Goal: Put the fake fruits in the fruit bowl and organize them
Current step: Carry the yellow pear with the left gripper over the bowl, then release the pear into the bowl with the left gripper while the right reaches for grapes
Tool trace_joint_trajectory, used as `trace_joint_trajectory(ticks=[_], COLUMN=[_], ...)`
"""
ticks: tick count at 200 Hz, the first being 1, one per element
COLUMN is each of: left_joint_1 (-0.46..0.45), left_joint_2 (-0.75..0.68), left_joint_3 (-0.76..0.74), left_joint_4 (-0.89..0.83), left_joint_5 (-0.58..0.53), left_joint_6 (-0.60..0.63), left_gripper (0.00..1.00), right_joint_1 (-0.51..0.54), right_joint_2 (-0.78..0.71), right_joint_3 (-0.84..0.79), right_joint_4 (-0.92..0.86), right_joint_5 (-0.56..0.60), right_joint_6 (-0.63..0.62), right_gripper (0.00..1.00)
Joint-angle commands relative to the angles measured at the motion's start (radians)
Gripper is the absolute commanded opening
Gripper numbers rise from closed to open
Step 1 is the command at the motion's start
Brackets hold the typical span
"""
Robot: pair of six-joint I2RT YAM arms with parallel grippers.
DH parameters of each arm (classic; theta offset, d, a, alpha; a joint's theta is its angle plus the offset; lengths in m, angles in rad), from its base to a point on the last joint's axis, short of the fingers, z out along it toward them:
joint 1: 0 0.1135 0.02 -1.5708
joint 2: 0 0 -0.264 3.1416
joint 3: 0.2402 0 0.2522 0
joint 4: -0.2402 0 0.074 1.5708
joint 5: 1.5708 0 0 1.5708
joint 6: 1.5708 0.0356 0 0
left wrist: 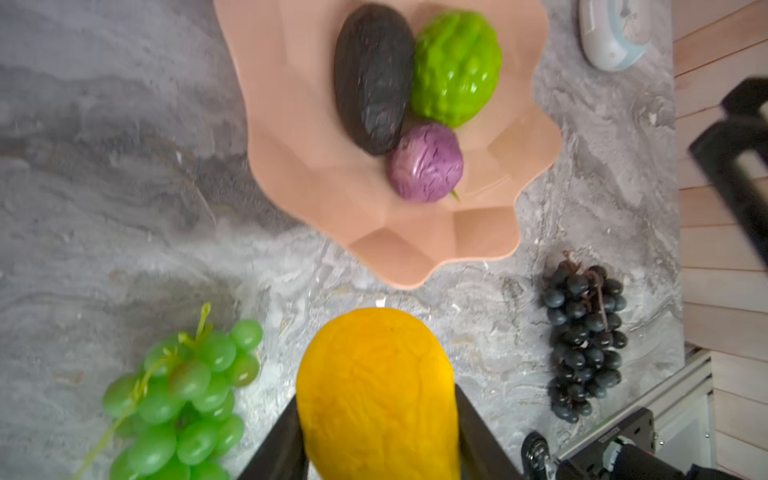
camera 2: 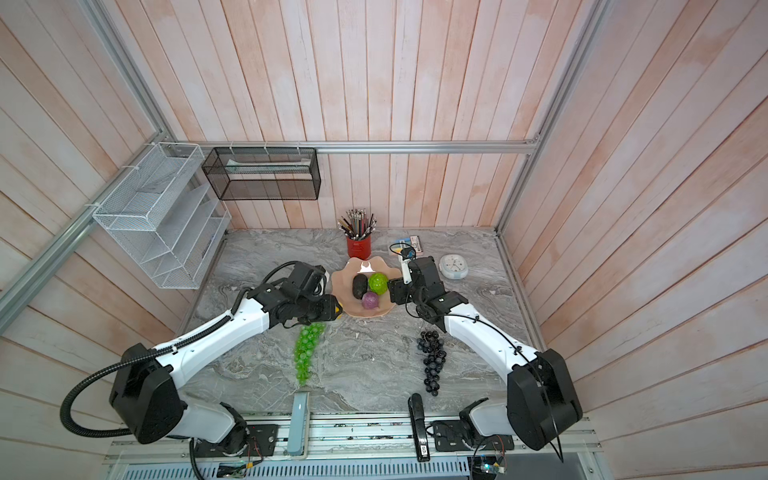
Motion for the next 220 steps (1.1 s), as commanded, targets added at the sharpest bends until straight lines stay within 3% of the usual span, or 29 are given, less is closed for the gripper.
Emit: trace_joint_trajectory(ticks=[1,56,156,220], left_joint_1=[0.033,0.042,0.042,0.041], left_joint_2=[0.116,0.356,0.5,0.47], left_joint_3=[0.112,0.292,0.292,0.28], left_joint_4=[0.001,0.012,0.103,0.13], left_joint_5=[0.032,0.031,0.07,0.084], left_joint_6=[0.104,0.148,0.147,0.128], left_gripper=[0.43,0.43,0.46,0.65], right_joint_1=[-0.003,-0.034,-0.059,-0.068], right_joint_2=[-0.023,-0.054,-0.083,-0.104], right_joint_3=[0.018,0.003,-0.094,-0.1], right_joint_4=[0.008,-0.012,-0.034,-0.065], right_joint_5=[0.024,-0.005,-0.037,-0.015], right_joint_6=[0.009,0.004,0.011,0.019], right_gripper=[0.73,0.73,0.73,0.73])
